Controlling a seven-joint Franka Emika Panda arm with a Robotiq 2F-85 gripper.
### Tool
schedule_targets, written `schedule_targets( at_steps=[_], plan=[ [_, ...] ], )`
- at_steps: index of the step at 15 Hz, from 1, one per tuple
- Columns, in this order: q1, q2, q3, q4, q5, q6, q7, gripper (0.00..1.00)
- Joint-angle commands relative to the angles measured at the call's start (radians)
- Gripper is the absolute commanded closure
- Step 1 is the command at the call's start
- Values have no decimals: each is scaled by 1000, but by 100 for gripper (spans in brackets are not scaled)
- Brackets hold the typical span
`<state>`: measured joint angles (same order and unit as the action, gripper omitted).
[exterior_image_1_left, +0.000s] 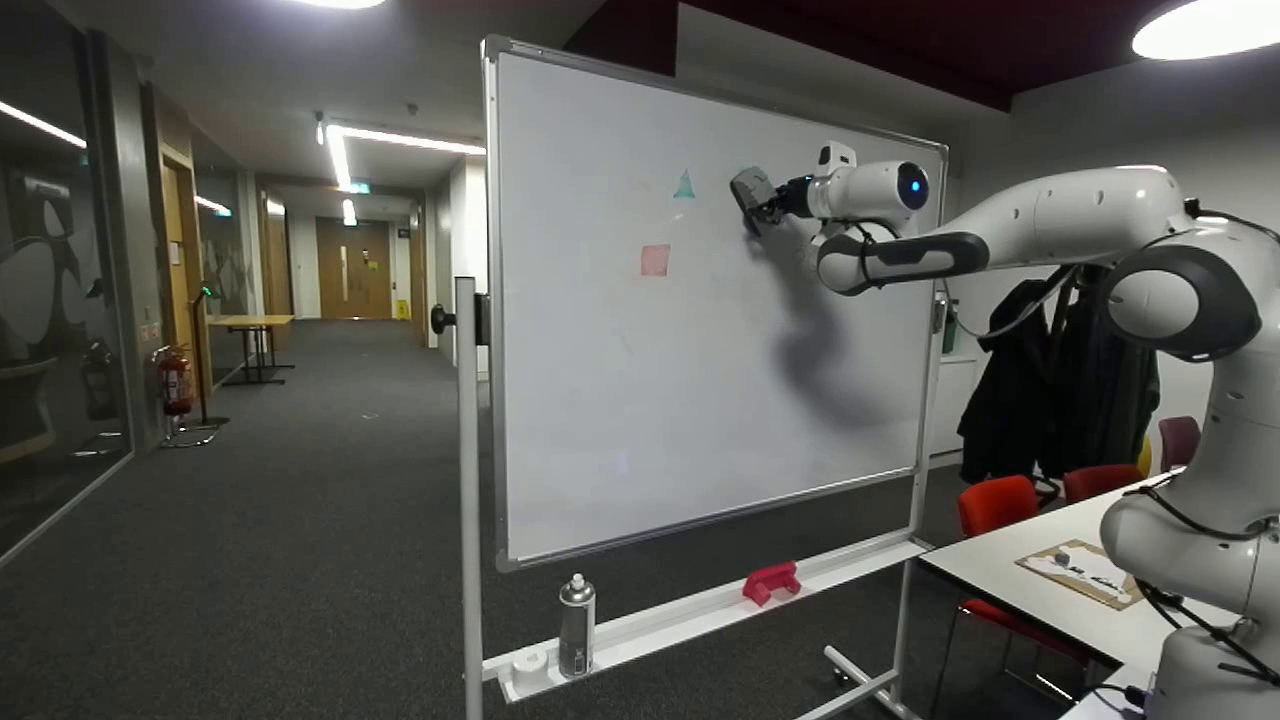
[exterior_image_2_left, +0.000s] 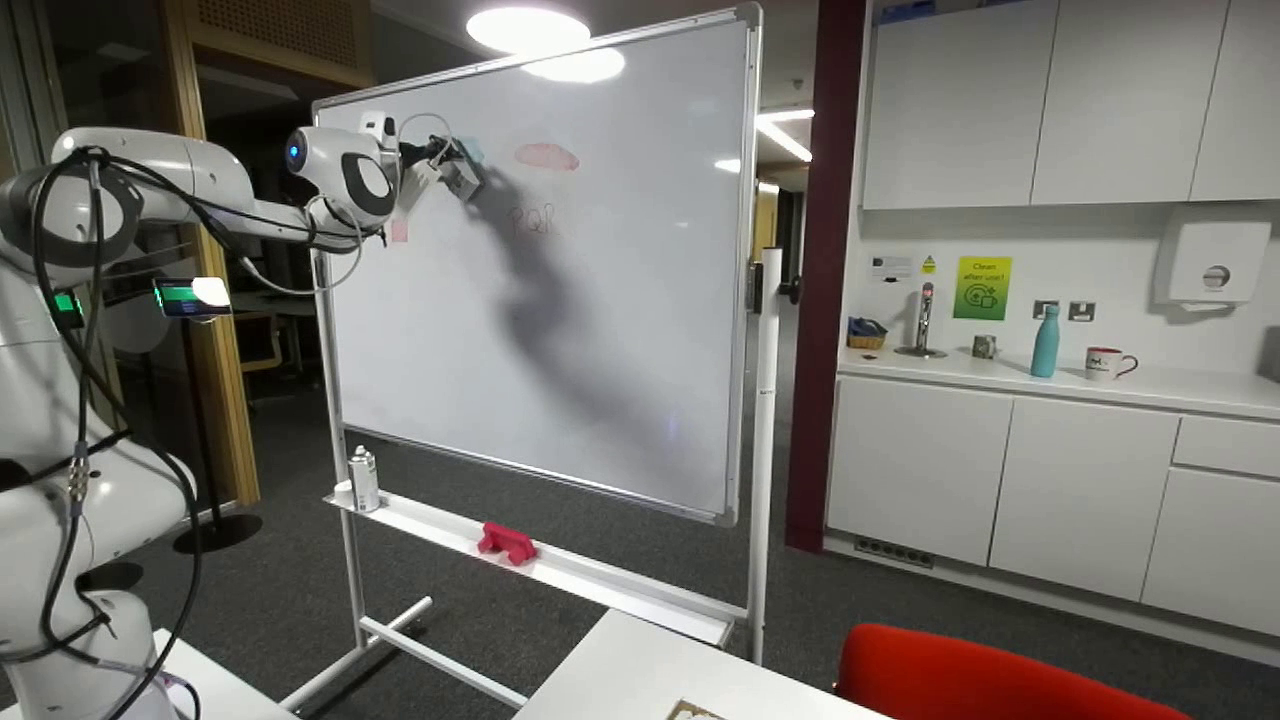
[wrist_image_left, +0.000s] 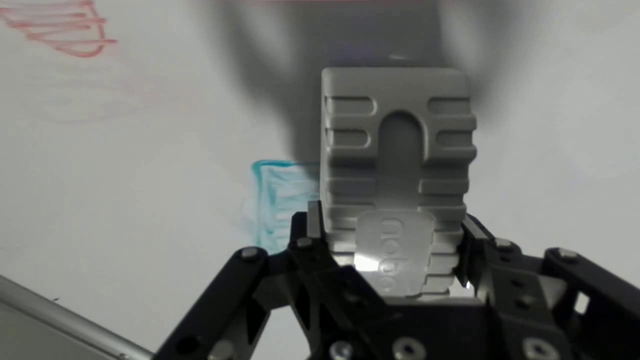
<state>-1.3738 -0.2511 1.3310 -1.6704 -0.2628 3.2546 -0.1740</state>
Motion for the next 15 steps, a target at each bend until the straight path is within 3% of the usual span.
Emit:
schedule_targets(
  at_steps=[1, 6, 15],
  plan=[
    [-3, 26, -25, 69, 17, -28, 12, 66],
    [8, 41, -40, 76, 4, -15, 17, 66],
    [90, 53, 6, -58, -90, 30, -44, 66]
  ],
)
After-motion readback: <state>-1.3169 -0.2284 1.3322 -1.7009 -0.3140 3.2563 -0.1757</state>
